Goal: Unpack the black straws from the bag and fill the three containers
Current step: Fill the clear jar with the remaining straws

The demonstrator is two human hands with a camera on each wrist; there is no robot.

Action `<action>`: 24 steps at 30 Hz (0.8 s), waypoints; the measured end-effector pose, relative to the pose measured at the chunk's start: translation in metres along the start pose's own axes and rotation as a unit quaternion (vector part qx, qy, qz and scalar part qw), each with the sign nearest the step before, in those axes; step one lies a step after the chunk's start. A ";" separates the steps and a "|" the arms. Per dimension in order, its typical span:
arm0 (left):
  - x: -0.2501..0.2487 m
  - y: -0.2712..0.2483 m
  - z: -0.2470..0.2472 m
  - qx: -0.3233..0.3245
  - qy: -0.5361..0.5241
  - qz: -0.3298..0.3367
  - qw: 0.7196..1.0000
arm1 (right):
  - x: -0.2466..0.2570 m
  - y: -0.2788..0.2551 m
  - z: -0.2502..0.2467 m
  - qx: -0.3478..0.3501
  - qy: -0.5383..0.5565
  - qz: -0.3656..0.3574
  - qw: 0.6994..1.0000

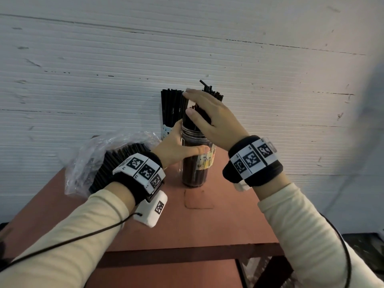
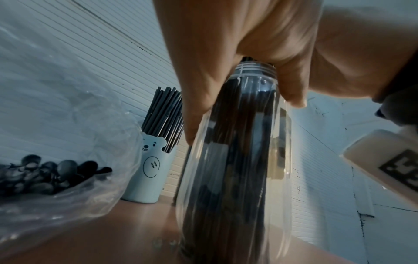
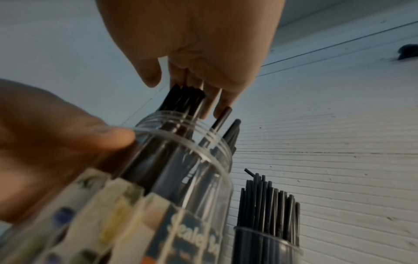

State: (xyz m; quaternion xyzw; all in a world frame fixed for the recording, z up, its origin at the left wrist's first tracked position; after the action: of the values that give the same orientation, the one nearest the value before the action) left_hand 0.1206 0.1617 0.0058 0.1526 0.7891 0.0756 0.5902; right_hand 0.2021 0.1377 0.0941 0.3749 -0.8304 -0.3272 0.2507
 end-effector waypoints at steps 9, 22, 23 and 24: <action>0.008 -0.009 -0.015 0.039 0.044 -0.033 0.998 | 0.029 0.002 -0.013 -0.044 -0.029 -0.045 0.998; 0.010 -0.079 -0.186 -0.234 0.291 -0.024 0.927 | 0.075 -0.009 0.155 0.357 0.060 0.101 0.927; 0.015 -0.081 -0.191 -0.212 0.309 -0.036 0.927 | 0.076 -0.012 0.171 0.392 0.045 0.105 0.913; 0.020 -0.082 -0.193 -0.180 0.320 -0.046 0.929 | 0.077 -0.015 0.185 0.415 0.035 0.113 0.902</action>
State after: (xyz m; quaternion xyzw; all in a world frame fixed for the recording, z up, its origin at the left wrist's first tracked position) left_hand -0.0813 0.1025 0.0196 -0.0252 0.9155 0.2339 0.3264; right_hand 0.0409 0.1353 -0.0254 0.3597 -0.9185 0.0907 0.1368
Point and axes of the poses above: each hand's wrist, its own y-axis towards the middle knuckle, its own z-axis out of the palm, x = y × z, the point moved 9 cm from there along y, towards the middle knuckle, and after that the axes turned 3 degrees about -x, right-handed, at the moved point
